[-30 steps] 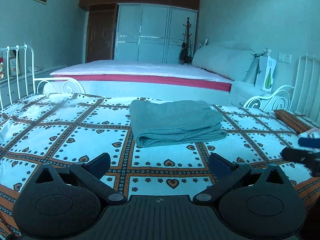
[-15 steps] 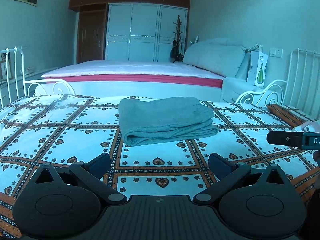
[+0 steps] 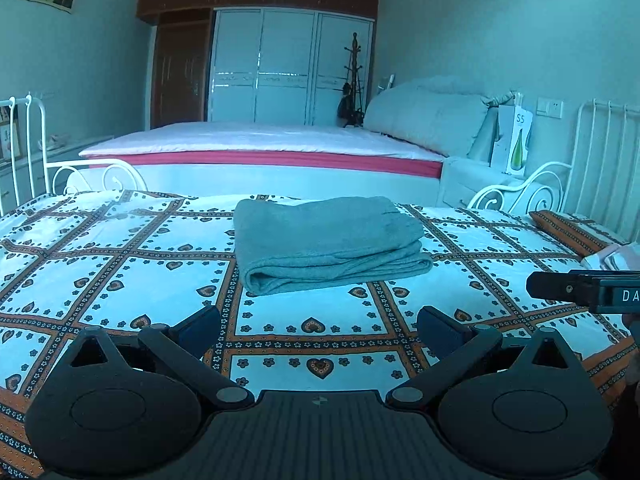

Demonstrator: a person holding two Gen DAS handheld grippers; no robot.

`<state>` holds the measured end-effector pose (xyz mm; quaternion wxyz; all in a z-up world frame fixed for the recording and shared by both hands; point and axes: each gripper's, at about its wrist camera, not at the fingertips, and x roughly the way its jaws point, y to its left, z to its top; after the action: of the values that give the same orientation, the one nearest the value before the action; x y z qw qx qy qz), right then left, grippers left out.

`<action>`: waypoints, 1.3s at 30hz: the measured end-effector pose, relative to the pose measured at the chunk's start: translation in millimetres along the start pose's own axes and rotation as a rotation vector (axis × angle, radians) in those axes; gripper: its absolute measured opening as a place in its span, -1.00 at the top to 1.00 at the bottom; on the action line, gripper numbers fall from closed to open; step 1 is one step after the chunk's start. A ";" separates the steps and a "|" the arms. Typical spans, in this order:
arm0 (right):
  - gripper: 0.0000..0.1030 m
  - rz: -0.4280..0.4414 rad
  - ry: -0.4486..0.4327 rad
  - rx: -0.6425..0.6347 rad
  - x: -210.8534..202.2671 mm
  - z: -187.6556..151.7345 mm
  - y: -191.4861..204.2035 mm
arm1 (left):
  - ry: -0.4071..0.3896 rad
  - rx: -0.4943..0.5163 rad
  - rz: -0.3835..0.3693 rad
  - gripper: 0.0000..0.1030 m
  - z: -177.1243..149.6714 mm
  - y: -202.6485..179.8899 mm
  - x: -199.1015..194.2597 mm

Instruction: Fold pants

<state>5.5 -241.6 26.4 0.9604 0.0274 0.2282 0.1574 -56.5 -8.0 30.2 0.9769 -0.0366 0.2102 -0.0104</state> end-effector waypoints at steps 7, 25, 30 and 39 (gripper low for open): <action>-0.88 0.002 0.000 -0.003 0.1 0.4 0.2 | -0.002 0.000 -0.003 -1.00 0.4 -1.6 -0.7; -0.88 0.006 -0.003 -0.007 0.1 0.9 0.3 | -0.009 0.000 -0.008 -1.00 0.8 -1.5 -0.8; -0.88 0.007 -0.003 -0.006 0.0 1.0 0.5 | -0.010 0.000 -0.008 -1.00 1.0 -1.6 -1.1; -0.88 0.006 -0.004 -0.006 0.1 0.9 0.5 | -0.011 0.000 -0.010 -1.00 0.8 -2.3 -1.7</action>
<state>5.8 -241.1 27.3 0.9604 0.0253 0.2258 0.1609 -57.7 -10.1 31.8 0.9780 -0.0376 0.2048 -0.0152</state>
